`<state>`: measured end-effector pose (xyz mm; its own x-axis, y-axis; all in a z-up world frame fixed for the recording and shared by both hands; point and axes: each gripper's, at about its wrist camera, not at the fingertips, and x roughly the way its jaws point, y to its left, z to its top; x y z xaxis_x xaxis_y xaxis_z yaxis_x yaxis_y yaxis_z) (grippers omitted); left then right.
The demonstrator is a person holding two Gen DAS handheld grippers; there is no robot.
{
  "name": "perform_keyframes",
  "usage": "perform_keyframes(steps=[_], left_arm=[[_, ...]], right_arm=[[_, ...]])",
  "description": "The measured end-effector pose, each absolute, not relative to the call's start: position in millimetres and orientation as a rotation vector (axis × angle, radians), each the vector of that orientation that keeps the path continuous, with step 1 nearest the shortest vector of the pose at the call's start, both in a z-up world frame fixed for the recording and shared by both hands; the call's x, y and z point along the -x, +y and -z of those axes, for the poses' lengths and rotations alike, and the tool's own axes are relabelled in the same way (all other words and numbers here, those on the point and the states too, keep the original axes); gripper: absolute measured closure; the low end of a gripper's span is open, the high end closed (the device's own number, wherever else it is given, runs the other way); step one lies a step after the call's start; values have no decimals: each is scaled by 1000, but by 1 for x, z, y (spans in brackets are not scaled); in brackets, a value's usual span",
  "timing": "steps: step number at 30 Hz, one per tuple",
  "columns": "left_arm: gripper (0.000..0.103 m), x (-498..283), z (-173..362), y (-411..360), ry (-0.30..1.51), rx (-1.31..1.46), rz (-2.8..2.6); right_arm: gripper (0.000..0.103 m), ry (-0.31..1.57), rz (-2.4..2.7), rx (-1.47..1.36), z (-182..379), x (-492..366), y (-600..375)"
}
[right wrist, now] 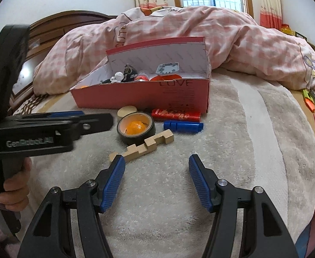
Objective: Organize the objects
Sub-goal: 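Withdraw both open tools from the shoebox toward the remaining toys, then grasp the black tape roll with the left tool and lift it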
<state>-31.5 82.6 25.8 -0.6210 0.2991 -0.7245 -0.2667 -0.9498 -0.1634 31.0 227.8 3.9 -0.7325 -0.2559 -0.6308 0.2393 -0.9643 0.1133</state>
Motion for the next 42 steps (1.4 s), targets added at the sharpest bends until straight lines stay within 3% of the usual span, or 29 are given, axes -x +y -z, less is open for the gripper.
perform_keyframes(steps=[10,24,28,34,42], left_arm=[[32,51,-17,112,-106,1255,-2540],[32,61,-7,134,-35,1291,-2600],[37,59,-6,136,9,1280,-2602],[54,54,-11,132,-18,1264,-2559],[54,46,-22,121,16,1228,-2585]], right_arm=[[40,-11,2702,-983,-2,-35,230],[40,-47,2695,-1000,4,-34,236],[40,-43,2696,-1000,4,-34,236],[38,-36,2695,-1002,5,-34,235],[36,-27,2694,-1002,7,-34,234]])
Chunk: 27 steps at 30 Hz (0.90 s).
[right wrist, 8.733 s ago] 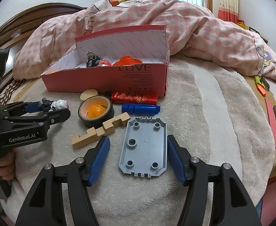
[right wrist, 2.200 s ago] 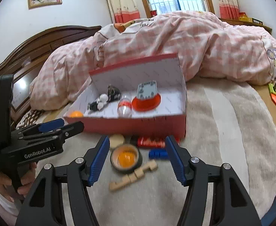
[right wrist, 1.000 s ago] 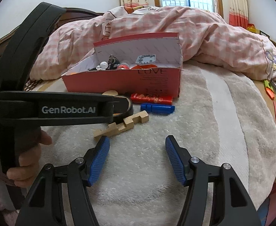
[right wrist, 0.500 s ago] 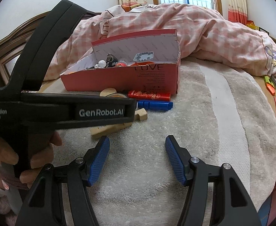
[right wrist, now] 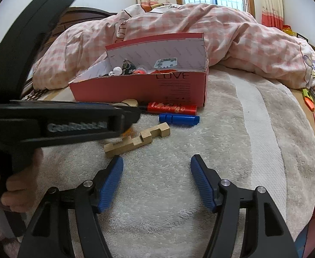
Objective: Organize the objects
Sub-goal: 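Grasp the black tape roll with the left tool and lift it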
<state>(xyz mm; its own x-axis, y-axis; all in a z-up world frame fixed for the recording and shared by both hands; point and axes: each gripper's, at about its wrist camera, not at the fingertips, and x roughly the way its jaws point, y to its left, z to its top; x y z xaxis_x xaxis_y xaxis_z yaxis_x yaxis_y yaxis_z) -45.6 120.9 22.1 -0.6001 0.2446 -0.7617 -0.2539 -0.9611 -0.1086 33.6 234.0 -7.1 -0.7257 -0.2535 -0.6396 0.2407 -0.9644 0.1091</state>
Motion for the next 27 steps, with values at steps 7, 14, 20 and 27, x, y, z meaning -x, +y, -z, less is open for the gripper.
perform_keyframes(steps=[7,14,20,27], left_arm=[[54,36,-31,95,49,1205,-2641],[54,34,-24,68,35,1243,-2688],[54,33,-9,58,8,1294,-2670],[54,29,-4,57,36,1267,-2670]], right_arm=[[35,-28,2695,-1002,7,-33,234],[31,-66,2685,-1006,6,-31,232],[31,-102,2650,-1010,4,-28,228],[31,-67,2640,-1050,1,-13,207]])
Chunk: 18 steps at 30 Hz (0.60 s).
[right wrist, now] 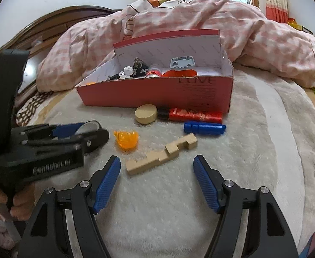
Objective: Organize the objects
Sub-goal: 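Grasp the black tape roll with the left tool and lift it, then grasp the wooden block with the right tool while the left tool holds the tape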
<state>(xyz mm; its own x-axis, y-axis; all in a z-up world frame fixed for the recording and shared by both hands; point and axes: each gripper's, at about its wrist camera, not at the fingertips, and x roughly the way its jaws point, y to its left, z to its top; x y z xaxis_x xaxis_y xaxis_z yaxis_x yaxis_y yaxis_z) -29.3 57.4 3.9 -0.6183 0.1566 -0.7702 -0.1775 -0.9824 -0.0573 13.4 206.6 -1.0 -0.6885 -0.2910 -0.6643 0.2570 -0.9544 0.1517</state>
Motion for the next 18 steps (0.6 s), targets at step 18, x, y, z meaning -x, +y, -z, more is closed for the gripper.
perform_keyframes(steps=[18], left_arm=[[54,24,-2,55,85,1228,-2641]], right_arm=[[64,-144,2647,-1115,-2,-6,225]])
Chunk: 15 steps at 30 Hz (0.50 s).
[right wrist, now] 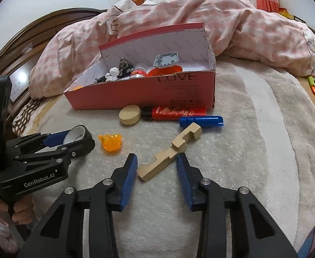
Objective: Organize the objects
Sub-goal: 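Grasp the wooden block with the right tool while the left tool holds the tape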
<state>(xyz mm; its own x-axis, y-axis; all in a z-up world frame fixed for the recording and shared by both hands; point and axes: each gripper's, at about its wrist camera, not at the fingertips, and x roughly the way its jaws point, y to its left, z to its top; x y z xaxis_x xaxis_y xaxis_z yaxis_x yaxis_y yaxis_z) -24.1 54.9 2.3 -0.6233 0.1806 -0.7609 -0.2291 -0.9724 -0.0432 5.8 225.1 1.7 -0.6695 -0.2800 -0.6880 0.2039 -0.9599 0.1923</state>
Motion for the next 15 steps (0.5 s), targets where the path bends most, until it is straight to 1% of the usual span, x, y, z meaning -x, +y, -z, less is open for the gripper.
perform_keyframes(steps=[5,11,13,15], left_arm=[[52,24,-3,58,108,1263,-2644],[50,30,-3,65,102,1343,-2680],[50,32,-5,68,100,1376,-2689],[51,34,-6,70,104,1410,-2690]], right_arm=[[62,-252,2612,-1128,-2,3,232],[62,-304,2586,-1130,-2,12,236],[63,-325,2569,-1124,-1,12,239],[68,-328,2553,-1127,-1,11,243]])
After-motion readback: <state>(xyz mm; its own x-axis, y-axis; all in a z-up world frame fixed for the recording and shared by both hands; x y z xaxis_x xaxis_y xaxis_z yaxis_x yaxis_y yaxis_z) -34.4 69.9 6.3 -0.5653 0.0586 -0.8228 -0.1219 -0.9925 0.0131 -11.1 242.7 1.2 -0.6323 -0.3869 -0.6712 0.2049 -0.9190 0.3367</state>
